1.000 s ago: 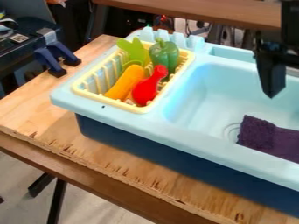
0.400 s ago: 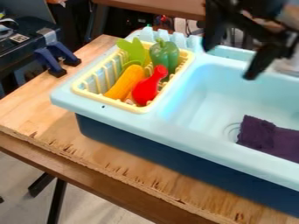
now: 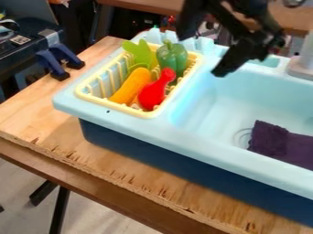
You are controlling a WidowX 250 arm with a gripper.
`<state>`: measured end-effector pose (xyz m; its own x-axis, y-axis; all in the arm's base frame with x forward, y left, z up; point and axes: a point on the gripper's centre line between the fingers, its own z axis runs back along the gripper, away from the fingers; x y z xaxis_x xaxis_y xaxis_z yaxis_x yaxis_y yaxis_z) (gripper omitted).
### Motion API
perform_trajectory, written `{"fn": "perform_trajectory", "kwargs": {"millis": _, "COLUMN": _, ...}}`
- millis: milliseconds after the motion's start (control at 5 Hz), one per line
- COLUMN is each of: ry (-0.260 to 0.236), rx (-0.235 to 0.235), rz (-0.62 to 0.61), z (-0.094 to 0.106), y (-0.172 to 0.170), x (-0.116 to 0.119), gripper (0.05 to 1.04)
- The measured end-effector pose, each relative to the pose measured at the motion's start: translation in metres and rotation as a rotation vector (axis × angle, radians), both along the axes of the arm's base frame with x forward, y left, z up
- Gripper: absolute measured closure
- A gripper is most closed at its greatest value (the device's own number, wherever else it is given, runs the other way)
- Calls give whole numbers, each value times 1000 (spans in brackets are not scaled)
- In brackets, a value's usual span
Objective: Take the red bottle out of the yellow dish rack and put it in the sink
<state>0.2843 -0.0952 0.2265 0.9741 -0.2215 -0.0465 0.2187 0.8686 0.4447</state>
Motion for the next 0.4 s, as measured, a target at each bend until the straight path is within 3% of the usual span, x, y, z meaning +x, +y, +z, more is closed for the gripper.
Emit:
{"fn": "perform_trajectory", "kwargs": {"millis": 200, "ry": -3, "rx": -17, "rz": -29, "z": 1, "y": 23, "x": -6, "gripper": 77}}
{"fn": "perform_trajectory", "kwargs": {"millis": 400, "ry": 4, "rx": -59, "rz": -77, "z": -1, "y": 33, "x": 3, "gripper": 77}}
